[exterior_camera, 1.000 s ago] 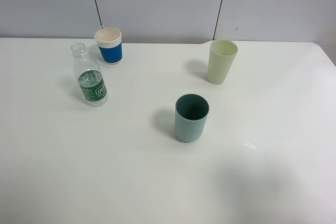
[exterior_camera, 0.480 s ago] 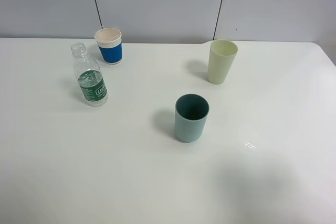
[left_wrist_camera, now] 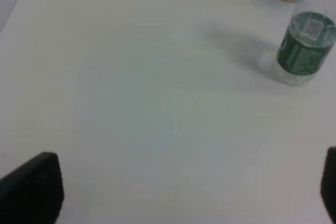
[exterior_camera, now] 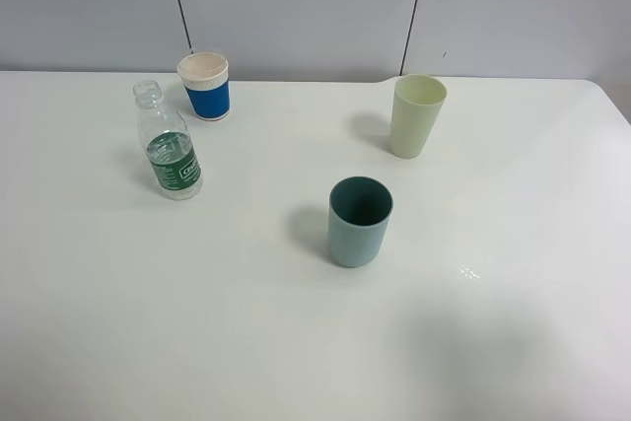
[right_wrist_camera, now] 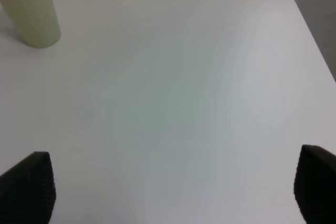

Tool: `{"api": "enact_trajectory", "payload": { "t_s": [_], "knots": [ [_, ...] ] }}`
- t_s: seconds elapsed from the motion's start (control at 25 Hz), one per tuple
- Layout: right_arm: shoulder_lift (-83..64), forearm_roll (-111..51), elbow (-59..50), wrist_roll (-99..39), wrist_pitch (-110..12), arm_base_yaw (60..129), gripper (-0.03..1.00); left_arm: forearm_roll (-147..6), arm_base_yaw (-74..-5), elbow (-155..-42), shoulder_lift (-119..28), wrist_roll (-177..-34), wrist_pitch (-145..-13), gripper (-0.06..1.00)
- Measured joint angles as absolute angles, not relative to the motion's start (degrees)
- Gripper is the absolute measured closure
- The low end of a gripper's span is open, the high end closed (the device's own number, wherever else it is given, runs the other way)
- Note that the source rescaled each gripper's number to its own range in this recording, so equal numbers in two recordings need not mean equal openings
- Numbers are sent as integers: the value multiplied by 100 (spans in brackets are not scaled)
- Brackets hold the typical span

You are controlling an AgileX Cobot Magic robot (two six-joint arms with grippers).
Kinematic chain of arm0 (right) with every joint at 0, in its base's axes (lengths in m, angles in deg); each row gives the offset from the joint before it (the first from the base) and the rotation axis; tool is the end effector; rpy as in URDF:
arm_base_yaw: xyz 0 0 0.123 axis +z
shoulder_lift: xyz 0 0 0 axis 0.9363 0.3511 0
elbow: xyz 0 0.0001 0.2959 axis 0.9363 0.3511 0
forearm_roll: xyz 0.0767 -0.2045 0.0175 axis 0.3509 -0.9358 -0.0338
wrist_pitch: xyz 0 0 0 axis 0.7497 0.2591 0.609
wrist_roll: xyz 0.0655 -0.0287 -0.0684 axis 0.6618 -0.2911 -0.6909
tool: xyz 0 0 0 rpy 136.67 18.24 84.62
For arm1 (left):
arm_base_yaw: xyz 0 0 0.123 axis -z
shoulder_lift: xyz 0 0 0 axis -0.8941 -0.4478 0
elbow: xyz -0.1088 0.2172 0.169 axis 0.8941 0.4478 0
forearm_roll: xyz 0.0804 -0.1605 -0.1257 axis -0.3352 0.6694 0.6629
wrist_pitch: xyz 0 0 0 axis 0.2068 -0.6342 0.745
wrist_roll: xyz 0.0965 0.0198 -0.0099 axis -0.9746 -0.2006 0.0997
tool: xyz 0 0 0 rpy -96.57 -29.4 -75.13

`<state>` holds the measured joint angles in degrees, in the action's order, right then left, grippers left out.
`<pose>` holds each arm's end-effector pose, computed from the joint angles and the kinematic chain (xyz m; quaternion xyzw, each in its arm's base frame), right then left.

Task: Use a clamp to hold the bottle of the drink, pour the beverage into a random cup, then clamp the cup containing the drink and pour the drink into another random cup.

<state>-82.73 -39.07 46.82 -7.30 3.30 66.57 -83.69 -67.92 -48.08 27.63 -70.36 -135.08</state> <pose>-0.0392 -0.0003 0.2569 0.0195 0.8544 -0.0279 0.5184 -0.0382 -0.0040 0.2597 -0.0385 0.8466 0.0121 0.5307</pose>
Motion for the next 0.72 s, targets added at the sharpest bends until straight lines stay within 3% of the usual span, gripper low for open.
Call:
{"api": "enact_trajectory", "payload": {
  "t_s": [0.72],
  "knots": [
    [-8273,-3907,4682,-730,330,6657,21,-8369,-6792,-4808,2763,-7035,-13508,-5]
  ]
}}
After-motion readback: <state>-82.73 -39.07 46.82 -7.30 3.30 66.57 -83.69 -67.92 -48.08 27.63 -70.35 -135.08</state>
